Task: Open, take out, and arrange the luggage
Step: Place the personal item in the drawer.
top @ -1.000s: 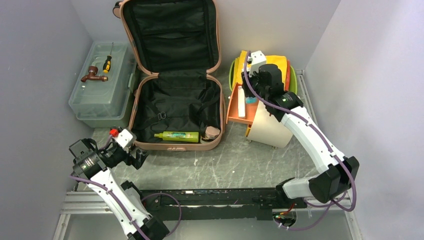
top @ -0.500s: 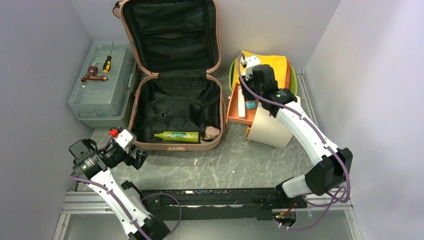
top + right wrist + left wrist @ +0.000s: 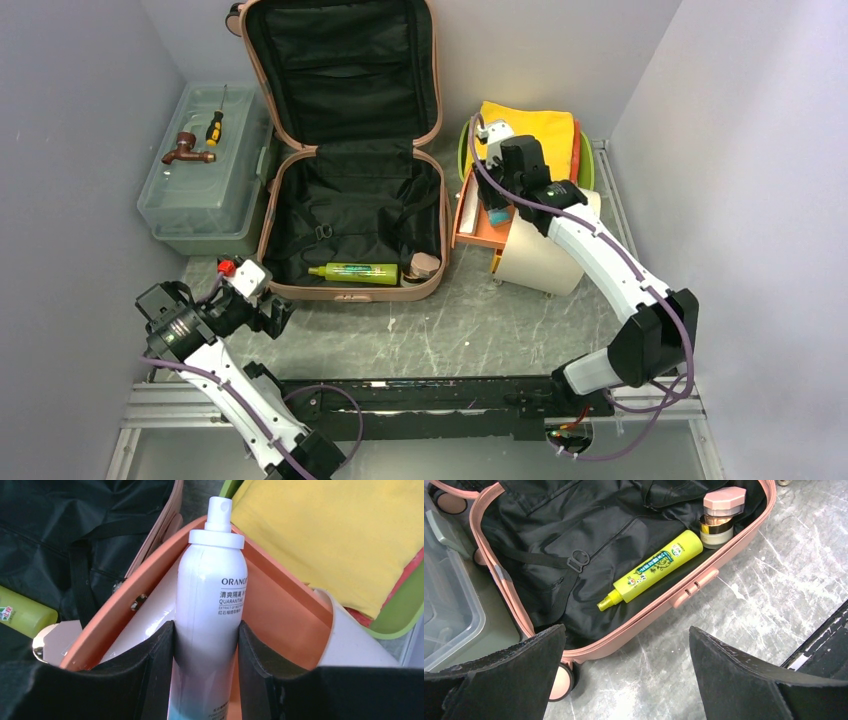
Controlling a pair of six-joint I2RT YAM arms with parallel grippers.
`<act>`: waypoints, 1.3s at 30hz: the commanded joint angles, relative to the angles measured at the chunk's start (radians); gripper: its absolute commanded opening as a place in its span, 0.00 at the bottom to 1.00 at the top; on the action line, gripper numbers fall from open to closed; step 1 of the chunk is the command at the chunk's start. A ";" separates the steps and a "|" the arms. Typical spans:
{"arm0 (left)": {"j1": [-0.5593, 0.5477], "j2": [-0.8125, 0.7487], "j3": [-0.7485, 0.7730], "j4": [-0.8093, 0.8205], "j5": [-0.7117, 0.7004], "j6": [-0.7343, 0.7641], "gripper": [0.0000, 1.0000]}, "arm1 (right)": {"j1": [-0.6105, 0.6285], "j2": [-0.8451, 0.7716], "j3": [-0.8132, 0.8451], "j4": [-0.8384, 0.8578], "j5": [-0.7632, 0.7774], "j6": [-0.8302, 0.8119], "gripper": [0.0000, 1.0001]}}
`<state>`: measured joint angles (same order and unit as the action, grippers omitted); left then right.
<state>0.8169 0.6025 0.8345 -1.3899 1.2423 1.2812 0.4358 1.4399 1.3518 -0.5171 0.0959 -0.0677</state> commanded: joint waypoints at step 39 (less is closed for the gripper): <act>0.034 -0.027 0.015 -0.130 0.105 0.168 0.99 | -0.044 0.026 0.217 -0.113 0.002 -0.011 0.65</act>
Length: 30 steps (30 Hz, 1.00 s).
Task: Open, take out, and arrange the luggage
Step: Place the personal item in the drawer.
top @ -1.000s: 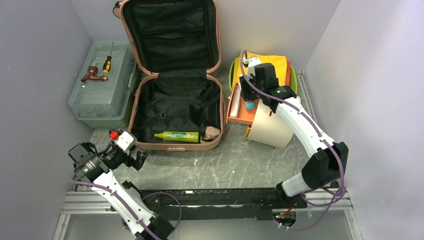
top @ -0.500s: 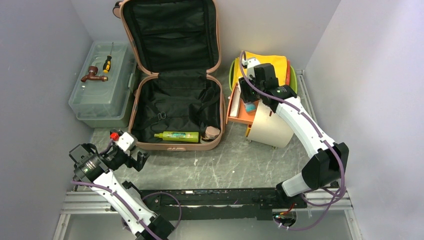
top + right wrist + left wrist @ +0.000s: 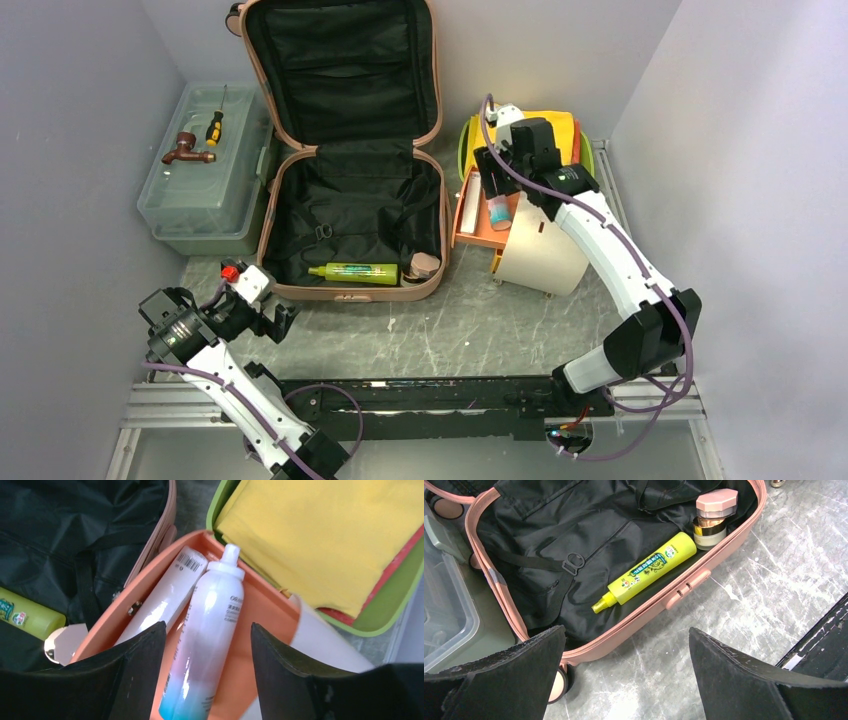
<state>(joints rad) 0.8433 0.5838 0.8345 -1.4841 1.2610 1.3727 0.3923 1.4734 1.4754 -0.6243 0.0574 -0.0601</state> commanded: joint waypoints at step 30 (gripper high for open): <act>0.007 0.136 0.268 -0.186 0.242 0.207 0.99 | 0.071 0.057 0.106 -0.160 0.342 -0.166 0.17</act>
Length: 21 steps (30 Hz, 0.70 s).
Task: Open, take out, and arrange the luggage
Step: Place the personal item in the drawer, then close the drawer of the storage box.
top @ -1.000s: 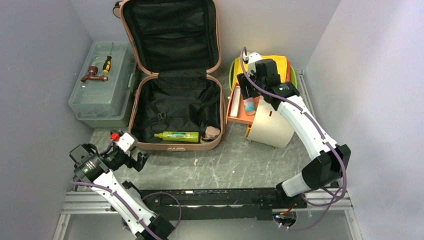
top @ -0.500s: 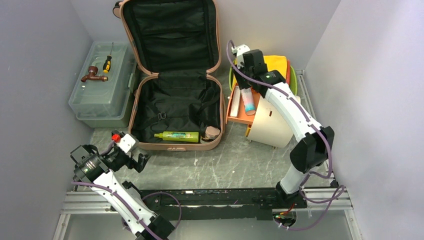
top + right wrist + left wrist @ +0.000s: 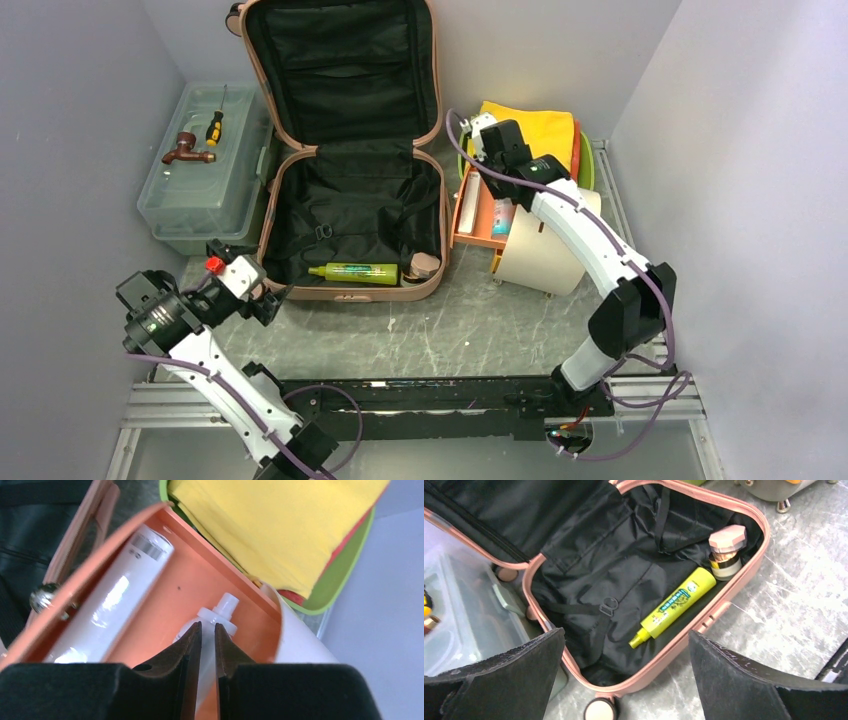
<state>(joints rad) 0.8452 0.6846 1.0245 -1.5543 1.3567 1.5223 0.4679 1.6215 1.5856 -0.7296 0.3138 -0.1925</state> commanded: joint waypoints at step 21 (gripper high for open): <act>-1.001 0.641 0.259 0.784 -0.772 -1.183 0.99 | -0.086 -0.575 -0.259 0.073 -0.190 -0.150 0.73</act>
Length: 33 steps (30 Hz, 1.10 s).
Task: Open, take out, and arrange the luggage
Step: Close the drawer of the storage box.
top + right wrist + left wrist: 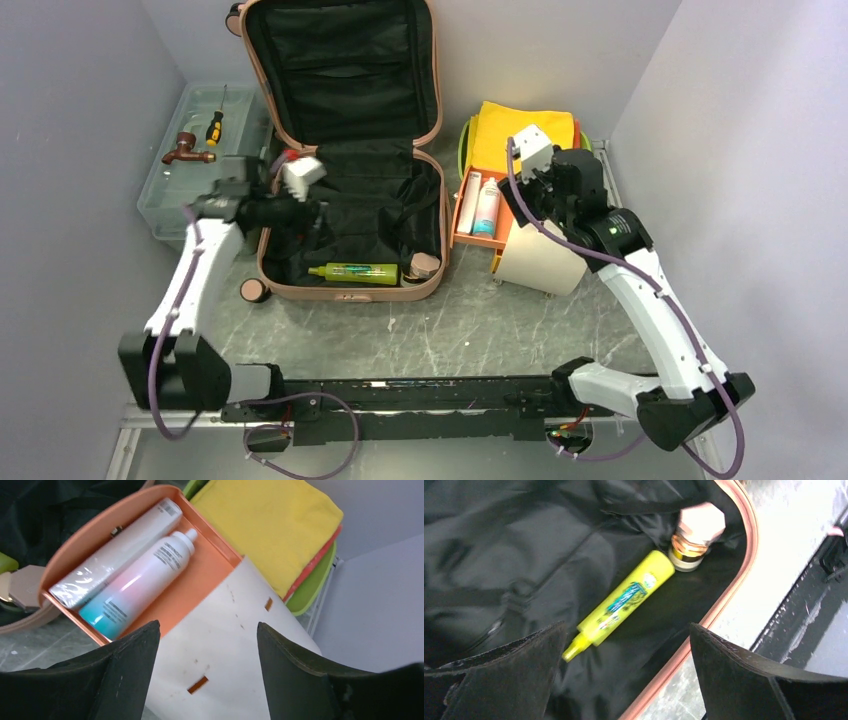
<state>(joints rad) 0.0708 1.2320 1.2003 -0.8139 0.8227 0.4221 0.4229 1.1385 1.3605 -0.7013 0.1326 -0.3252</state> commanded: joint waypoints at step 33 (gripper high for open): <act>-0.838 0.743 0.698 0.212 -0.401 -0.067 1.00 | -0.636 -0.327 -0.527 0.309 -0.025 0.080 0.84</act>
<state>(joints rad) -0.7349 1.9430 1.8156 -0.6861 0.4255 0.3798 -0.2203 0.8200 0.8516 -0.4519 0.2184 -0.2710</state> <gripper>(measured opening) 0.995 0.841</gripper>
